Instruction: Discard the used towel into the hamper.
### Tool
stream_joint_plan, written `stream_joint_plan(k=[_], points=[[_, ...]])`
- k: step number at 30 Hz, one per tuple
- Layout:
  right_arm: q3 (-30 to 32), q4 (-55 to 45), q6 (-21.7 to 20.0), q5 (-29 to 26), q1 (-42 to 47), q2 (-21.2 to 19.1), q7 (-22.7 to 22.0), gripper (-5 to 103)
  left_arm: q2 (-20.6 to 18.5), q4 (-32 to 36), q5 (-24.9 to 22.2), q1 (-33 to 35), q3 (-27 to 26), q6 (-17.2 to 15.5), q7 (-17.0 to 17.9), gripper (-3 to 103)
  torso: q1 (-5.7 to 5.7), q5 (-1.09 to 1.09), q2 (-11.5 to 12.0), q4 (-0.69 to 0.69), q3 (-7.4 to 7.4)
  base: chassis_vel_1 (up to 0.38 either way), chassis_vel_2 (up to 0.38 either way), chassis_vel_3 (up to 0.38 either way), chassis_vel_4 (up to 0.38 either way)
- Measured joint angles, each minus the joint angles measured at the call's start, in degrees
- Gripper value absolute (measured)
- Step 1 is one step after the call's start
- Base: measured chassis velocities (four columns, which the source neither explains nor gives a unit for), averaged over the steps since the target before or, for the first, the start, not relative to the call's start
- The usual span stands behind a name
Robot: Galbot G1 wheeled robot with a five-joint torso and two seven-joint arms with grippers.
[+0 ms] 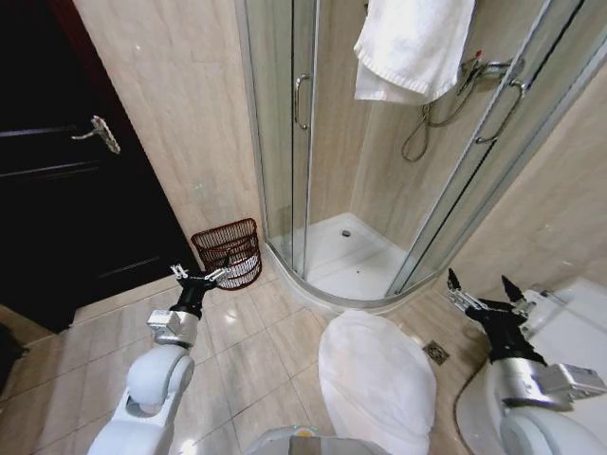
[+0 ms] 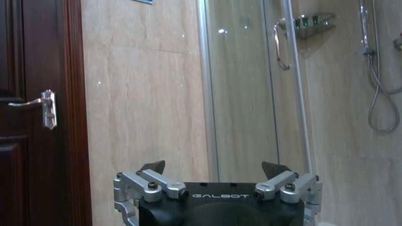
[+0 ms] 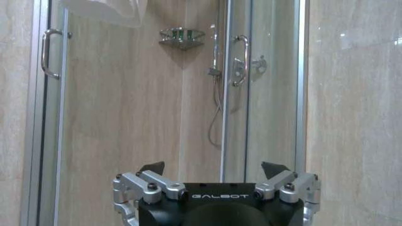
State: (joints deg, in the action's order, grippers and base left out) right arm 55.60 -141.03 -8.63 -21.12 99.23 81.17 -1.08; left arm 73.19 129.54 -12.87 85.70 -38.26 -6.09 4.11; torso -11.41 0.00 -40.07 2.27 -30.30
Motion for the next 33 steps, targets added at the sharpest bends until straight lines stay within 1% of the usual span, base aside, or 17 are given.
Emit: stream_joint_plan(k=[7, 15, 18, 19, 21, 22, 23, 26, 27, 29, 31, 32, 33], points=[[-0.03, 0.17, 0.09, -0.28, -0.14, -0.27, 0.01, 100, 0.04, 0.44, 0.0, 0.21, -0.02, -0.23, -0.01, 100, -0.74, 0.0, -1.7, 0.0, -0.95, 0.0, 0.0, 0.0, 0.0], [0.0, 0.31, 0.43, -0.66, -0.14, -0.41, 0.12, 100, 0.33, 1.08, -0.09, 0.64, -0.12, -1.71, 0.41, 100, -1.63, 0.0, -3.74, 0.0, -2.09, 0.0, 0.0, 0.0, 0.0], [0.02, 0.44, 0.69, -0.8, -0.08, -0.35, 0.76, 100, 0.5, 1.01, 1.38, 0.62, -0.76, -1.95, 1.33, 100, -2.04, 0.0, -4.73, 0.0, -2.68, 0.0, 0.0, 0.0, 0.0], [0.02, 0.44, 0.69, -0.8, -0.08, -0.35, 0.76, 100, 0.5, 1.01, 1.38, 0.62, -0.76, -1.95, 1.33, 100, -2.04, 0.0, -4.73, 0.0, -2.68, 0.0, 0.0, 0.0, 0.0], [0.09, 0.63, 0.79, -1.24, -0.09, -0.33, 2.16, 100, 0.59, 0.87, 2.4, 0.62, -1.22, -2.45, 2.12, 100, -2.29, 0.0, -5.35, 0.0, -3.04, 0.0, 0.0, 0.0, 0.0], [0.09, 0.83, 0.78, -1.82, -0.26, -0.36, 3.66, 100, 0.65, 0.84, 2.72, 0.62, -1.39, -2.91, 2.69, 100, -2.44, 0.0, -5.67, 0.0, -3.21, 0.0, 0.0, 0.0, 0.0], [0.09, 0.83, 0.78, -1.82, -0.26, -0.36, 3.66, 100, 0.65, 0.84, 2.72, 0.62, -1.39, -2.91, 2.69, 100, -2.44, 0.0, -5.67, 0.0, -3.21, 0.0, 0.0, 0.0, 0.0], [-1.16, 2.01, 0.14, -2.82, -2.18, -0.17, 8.06, 100, 0.9, 0.48, 3.36, 0.59, -1.38, -4.17, 3.63, 100, -2.95, 0.0, -6.79, 0.02, -3.83, 0.0, 0.0, 0.0, 0.0], [-1.16, 2.01, 0.14, -2.82, -2.18, -0.17, 8.06, 100, 0.9, 0.48, 3.36, 0.59, -1.38, -4.17, 3.63, 100, -2.95, 0.0, -6.79, 0.02, -3.83, 0.0, 0.0, 0.0, 0.0], [-2.2, 3.65, 0.24, -2.09, -3.48, 0.96, 9.71, 100, 0.94, -0.2, 3.65, 0.47, -0.87, -4.64, 3.65, 100, -3.27, 0.0, -7.53, -0.01, -4.26, 0.0, 0.0, 0.0, 0.0], [-2.54, 4.37, 0.59, -1.61, -3.85, 1.54, 9.96, 100, 1.04, -0.6, 3.74, 0.52, -0.75, -4.56, 3.56, 100, -3.4, 0.0, -7.83, -0.01, -4.43, 0.0, 0.0, 0.0, 0.0], [-2.78, 5.03, 1.07, -1.11, -3.95, 2.18, 10.02, 100, 1.09, -1.16, 3.81, 0.61, -0.68, -3.84, 3.07, 100, -3.54, 0.01, -8.13, 0.01, -4.58, 0.0, 0.0, 0.0, 0.0], [-2.89, 5.41, 1.61, -0.85, -3.77, 2.78, 10.02, 100, 1.12, -1.96, 3.9, 0.74, -0.67, -2.18, 1.97, 100, -3.7, 0.0, -8.48, 0.02, -4.78, 0.0, 0.0, 0.0, 0.0]])
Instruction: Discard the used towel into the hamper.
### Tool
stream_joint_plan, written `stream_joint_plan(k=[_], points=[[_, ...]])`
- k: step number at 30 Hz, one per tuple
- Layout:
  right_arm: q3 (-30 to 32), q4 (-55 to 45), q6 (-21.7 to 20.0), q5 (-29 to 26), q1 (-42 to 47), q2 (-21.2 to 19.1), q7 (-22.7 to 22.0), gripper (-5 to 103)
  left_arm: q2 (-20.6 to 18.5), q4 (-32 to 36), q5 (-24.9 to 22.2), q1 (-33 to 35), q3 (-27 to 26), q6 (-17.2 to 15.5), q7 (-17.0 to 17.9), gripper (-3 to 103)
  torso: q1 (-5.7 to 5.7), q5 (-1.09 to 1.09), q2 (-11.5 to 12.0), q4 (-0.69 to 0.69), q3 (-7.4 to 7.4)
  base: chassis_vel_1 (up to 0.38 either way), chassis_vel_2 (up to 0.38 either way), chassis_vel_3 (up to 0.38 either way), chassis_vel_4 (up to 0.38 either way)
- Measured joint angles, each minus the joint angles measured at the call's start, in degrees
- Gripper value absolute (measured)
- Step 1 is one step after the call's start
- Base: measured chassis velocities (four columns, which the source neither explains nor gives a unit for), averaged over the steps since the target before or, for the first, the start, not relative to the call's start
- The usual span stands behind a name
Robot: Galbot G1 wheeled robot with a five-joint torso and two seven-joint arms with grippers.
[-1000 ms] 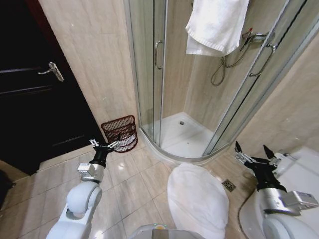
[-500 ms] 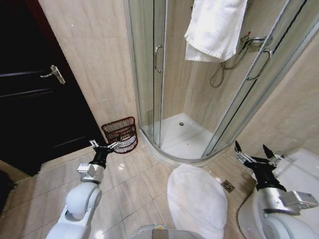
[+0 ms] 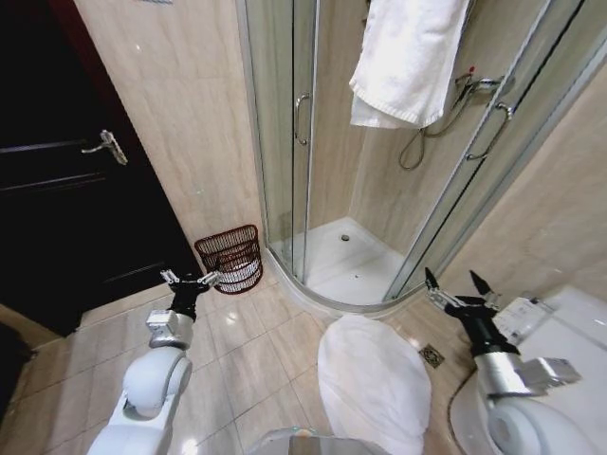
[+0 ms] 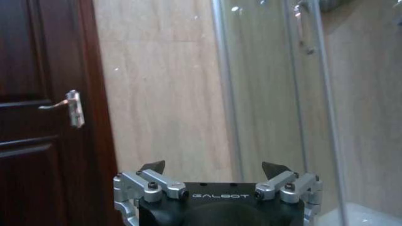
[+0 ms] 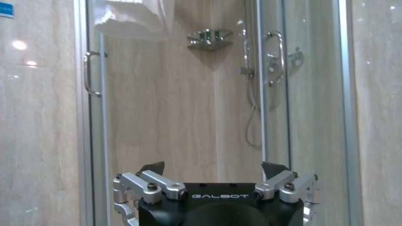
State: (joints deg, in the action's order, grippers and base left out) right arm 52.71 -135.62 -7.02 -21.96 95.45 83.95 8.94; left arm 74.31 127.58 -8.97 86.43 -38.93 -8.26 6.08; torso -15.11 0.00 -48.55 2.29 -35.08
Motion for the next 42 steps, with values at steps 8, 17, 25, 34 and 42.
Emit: stream_joint_plan(k=[8, 17, 25, 34, 42], points=[[-0.04, 1.33, 4.23, 0.6, 1.97, 2.03, 0.67, 100, 0.59, -3.21, -1.0, -0.78, 1.38, 4.13, -2.01, 100, -0.83, 0.0, -1.93, 0.01, -1.09, 0.0, 0.0, 0.0, 0.0], [0.15, 1.56, 7.46, 1.04, 3.69, 3.06, 0.44, 100, 1.11, -4.67, -2.05, -1.34, 1.07, 6.61, -2.24, 100, -1.91, -0.01, -4.33, -0.02, -2.42, 0.0, 0.0, 0.0, 0.0], [-0.41, 0.55, 6.38, 4.5, 2.17, 3.81, 0.05, 100, 1.67, -5.27, -2.51, -2.43, -2.05, 9.09, -1.61, 100, -2.94, -0.01, -6.69, -0.01, -3.75, 0.0, 0.0, 0.0, 0.0], [-1.13, 0.17, 6.99, 6.72, 2.41, 4.99, 0.61, 100, 2.59, -9.15, -2.58, -3.78, -1.64, 13.52, -1.74, 100, -3.92, -0.01, -8.82, -0.02, -4.89, 0.0, 0.0, 0.0, 0.0], [-1.15, -0.35, 6.77, 7.3, 2.05, 6.45, 0.9, 100, 0.76, -10.52, -3.86, -2.95, -1.82, 16.05, -1.74, 100, -4.87, -0.01, -11.03, -0.01, -6.14, 0.0, 0.0, 0.0, 0.0]])
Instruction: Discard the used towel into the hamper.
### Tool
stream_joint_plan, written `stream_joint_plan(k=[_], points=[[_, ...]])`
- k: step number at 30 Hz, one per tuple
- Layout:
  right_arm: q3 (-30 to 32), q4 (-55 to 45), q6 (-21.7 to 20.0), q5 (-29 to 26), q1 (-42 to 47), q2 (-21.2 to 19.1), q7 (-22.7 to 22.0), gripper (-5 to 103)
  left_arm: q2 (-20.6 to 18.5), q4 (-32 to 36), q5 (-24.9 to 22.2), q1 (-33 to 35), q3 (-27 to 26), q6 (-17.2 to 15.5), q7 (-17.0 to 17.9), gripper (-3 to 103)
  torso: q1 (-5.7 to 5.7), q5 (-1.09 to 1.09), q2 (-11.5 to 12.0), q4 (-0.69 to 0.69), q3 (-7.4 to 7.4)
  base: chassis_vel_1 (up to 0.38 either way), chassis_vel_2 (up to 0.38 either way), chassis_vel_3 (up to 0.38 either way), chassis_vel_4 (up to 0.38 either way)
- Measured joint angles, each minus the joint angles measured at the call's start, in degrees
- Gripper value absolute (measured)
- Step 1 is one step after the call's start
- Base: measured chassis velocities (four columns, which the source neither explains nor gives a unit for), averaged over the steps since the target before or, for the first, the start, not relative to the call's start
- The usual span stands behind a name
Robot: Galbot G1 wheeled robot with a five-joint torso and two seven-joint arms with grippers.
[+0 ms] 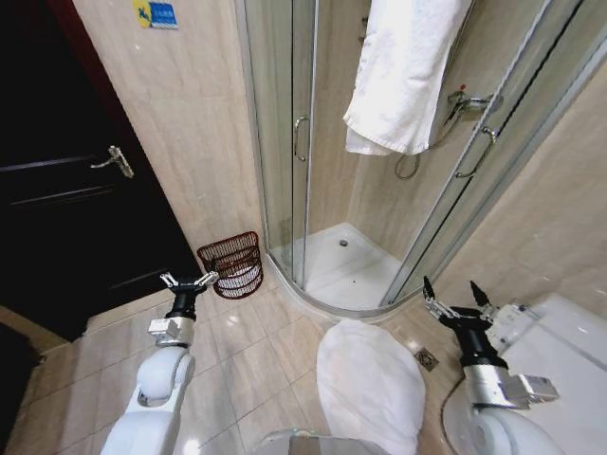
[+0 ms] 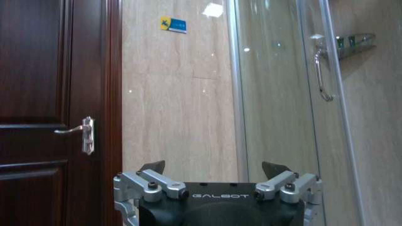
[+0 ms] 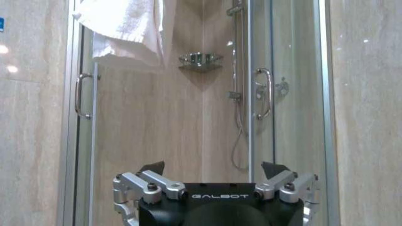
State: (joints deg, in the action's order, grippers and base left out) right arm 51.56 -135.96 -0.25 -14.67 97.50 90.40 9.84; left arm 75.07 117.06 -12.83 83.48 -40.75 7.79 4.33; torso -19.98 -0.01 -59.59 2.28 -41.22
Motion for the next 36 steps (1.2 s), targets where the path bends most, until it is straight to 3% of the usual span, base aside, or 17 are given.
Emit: stream_joint_plan(k=[20, 36], points=[[0.57, 0.49, -0.67, -0.24, -0.28, -2.18, -1.61, 100, 1.63, 1.27, 3.58, -0.94, 0.54, -0.77, -0.61, 100, -2.78, 0.0, -6.1, -0.01, -3.34, 0.0, 0.0, 0.0, 0.0], [-0.13, -2.17, -0.93, 0.34, 0.46, -1.69, -1.77, 100, 1.33, 4.63, 1.2, 1.7, -0.43, -0.86, -1.19, 100, -4.92, 0.0, -10.78, -0.01, -5.85, 0.0, 0.0, 0.0, 0.0]])
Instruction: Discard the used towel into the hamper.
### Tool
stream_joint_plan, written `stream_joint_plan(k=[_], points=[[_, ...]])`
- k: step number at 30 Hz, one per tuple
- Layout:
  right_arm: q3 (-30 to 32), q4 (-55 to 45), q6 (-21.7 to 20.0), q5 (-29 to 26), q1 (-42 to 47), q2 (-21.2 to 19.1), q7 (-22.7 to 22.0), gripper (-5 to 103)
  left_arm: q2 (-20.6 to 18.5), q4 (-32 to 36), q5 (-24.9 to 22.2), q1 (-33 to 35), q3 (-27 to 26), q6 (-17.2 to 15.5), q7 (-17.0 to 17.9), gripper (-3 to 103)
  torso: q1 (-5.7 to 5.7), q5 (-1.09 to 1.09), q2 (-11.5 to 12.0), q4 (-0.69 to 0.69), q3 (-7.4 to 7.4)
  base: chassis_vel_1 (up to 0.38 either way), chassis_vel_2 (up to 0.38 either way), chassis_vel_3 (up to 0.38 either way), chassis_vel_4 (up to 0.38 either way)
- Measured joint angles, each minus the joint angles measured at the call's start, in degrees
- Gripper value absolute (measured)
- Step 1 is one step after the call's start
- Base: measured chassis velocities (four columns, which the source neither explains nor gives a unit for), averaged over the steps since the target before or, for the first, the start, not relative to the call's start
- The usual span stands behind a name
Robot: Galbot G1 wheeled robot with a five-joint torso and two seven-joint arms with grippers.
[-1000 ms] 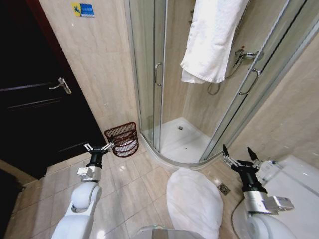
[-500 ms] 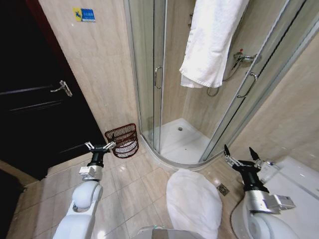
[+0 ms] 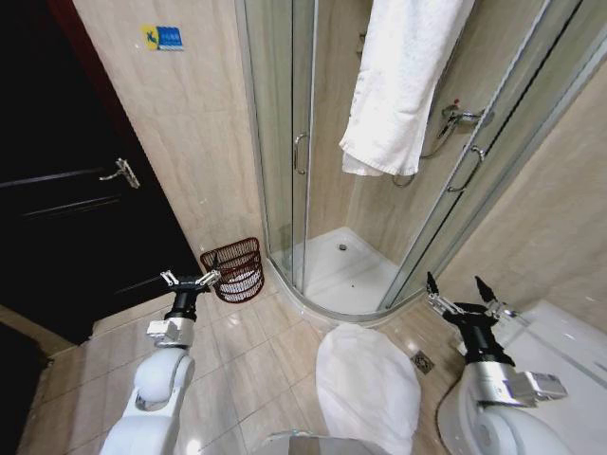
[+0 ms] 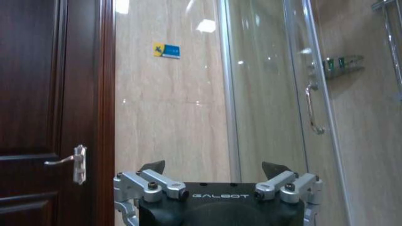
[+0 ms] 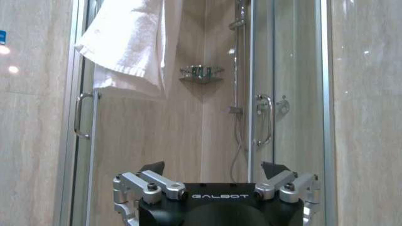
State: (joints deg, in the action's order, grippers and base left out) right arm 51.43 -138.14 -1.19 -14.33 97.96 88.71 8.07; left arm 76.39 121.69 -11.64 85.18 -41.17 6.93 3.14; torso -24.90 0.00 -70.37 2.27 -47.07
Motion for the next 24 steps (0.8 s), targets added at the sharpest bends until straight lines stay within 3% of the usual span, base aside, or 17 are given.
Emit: stream_joint_plan(k=[24], points=[[-0.08, -1.58, -1.15, -0.1, 0.42, -0.37, -0.16, 100, 0.13, 1.49, 0.11, 0.64, -0.52, -0.14, -0.38, 100, -3.39, 0.0, -7.3, 0.0, -3.91, 0.0, 0.0, 0.0, 0.0]])
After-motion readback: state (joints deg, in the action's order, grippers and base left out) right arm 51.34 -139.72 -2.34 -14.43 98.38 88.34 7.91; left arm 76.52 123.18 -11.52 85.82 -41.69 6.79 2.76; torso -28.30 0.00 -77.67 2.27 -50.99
